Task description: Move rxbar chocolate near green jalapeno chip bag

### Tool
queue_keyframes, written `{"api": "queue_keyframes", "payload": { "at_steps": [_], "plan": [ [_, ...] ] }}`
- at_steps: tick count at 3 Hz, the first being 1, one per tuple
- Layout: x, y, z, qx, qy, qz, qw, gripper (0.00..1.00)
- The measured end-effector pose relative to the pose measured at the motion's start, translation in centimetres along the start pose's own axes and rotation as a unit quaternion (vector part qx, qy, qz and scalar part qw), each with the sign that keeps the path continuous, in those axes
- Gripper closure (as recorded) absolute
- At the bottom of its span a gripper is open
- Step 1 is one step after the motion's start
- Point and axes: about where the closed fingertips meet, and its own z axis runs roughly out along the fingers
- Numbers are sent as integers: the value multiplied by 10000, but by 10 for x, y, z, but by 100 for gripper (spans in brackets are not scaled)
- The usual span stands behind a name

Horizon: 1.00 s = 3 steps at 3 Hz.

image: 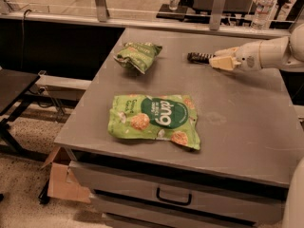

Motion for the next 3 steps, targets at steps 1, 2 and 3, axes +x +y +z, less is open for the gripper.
{"api": "queue_keyframes", "payload": {
  "at_steps": [1, 2, 3],
  "plan": [
    [-2, 0, -1, -1, 0, 0, 10000, 100],
    [-3, 0, -1, -1, 0, 0, 10000, 100],
    [-3, 0, -1, -4, -1, 0, 10000, 100]
  ]
}}
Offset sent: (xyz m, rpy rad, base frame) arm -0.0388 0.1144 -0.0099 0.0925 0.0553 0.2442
